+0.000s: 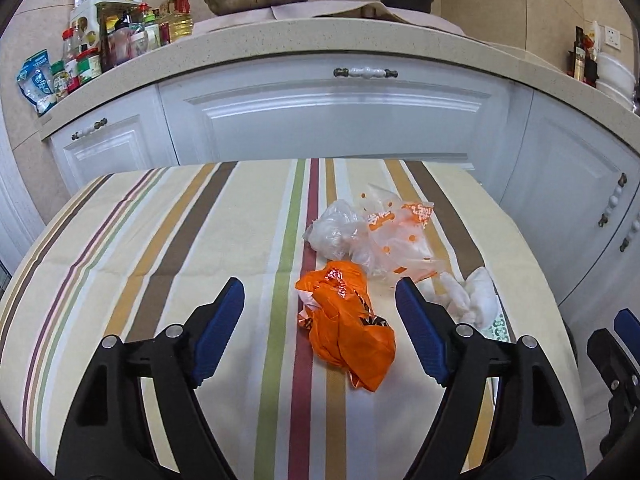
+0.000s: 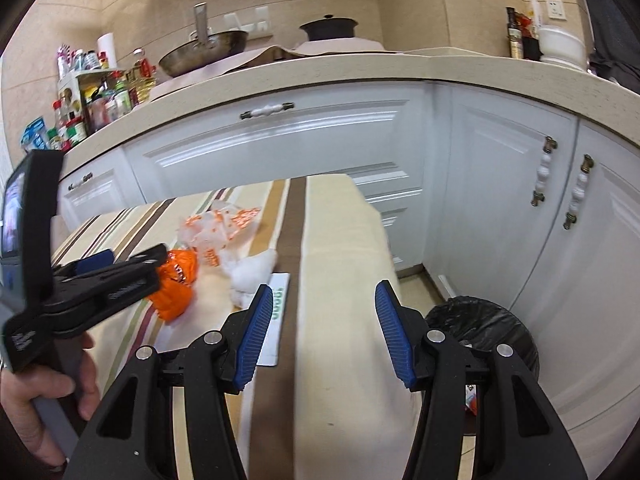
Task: Collect trash
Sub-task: 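Move both grippers back over the table toward the remaining trash, then grasp the white tissue with the right gripper while the left holds the orange bag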
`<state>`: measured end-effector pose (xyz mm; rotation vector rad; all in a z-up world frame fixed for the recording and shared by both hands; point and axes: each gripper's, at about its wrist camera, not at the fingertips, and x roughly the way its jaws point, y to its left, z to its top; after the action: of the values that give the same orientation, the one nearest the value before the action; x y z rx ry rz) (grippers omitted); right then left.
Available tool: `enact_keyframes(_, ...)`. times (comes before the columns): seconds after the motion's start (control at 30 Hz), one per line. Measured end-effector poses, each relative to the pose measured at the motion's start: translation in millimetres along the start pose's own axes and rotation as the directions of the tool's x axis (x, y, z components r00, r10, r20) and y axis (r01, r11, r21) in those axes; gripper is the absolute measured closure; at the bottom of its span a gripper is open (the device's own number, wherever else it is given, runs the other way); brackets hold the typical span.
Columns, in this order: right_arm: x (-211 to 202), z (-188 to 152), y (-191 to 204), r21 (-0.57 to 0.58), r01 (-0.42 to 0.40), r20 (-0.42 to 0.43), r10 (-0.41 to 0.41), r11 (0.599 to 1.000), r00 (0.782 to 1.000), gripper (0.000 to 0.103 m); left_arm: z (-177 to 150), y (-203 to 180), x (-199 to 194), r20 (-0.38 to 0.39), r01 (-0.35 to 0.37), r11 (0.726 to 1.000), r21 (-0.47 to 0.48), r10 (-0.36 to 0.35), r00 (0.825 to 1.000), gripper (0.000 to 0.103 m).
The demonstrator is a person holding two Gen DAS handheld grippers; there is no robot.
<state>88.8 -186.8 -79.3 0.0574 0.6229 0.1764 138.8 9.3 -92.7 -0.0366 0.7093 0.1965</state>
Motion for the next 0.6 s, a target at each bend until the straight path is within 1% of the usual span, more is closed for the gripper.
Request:
enact_keyframes(0.07,0.9,-0.1,3.9,-0.005,-0.004,-0.006,0.004,1.000,1.000,0.050,-0.3,-1.5,7.7,-0.015,0.006,1.000,0.006,-0.006,1.000,0.028)
enact_keyframes(0.1,1.4,0.1,5.4,-0.007,-0.004,-0.007,0.004,1.000,1.000,0.050,-1.0,-1.6,11.5,-0.024,0.008,1.000,0.007,-0.008,1.000,0.031)
enact_keyframes(0.13,2.0,0.1,7.1,-0.009,-0.004,-0.008,0.004,1.000,1.000,0.050,-1.3,-1.1,13.8,-0.031,0.009,1.000,0.006,-0.009,0.999,0.042)
enact_keyframes(0.17,2.7,0.3,8.7,-0.012,-0.006,-0.010,0.006,1.000,1.000,0.050,-1.6,-0.3,16.8,-0.040,0.012,1.000,0.003,-0.011,0.999,0.051)
enact_keyframes(0.2,3.1,0.0,10.2,-0.014,-0.006,-0.011,0.006,1.000,1.000,0.050,-2.0,1.3,20.0,-0.052,0.019,1.000,-0.003,-0.019,0.998,0.053)
enact_keyframes(0.27,4.9,0.8,12.3,-0.018,-0.008,-0.015,0.008,1.000,1.000,0.050,-3.9,3.1,23.7,-0.065,0.030,1.000,-0.006,-0.031,0.997,0.064)
enact_keyframes(0.3,5.9,1.3,13.2,-0.020,-0.010,-0.017,0.010,1.000,1.000,0.050,-4.9,3.9,24.9,-0.066,0.034,0.999,-0.001,-0.034,0.997,0.065)
enact_keyframes(0.33,6.9,1.4,13.8,-0.020,-0.013,-0.018,0.013,1.000,1.000,0.050,-6.0,3.4,24.7,-0.062,0.035,0.999,0.004,-0.035,0.997,0.069)
enact_keyframes(0.4,9.8,2.1,15.9,-0.019,-0.018,-0.022,0.018,1.000,1.000,0.050,-7.1,2.6,23.1,-0.048,0.033,0.999,0.025,-0.032,0.998,0.071)
enact_keyframes(0.5,14.4,3.3,20.5,-0.024,-0.026,-0.027,0.025,0.999,0.999,0.050,-8.3,5.0,20.5,-0.035,0.039,0.999,0.029,-0.038,0.999,0.074)
enact_keyframes(0.6,19.8,5.3,27.2,-0.032,-0.034,-0.029,0.033,0.999,0.999,0.050,-8.3,9.8,15.8,-0.020,0.029,0.999,0.031,-0.029,0.999,0.076)
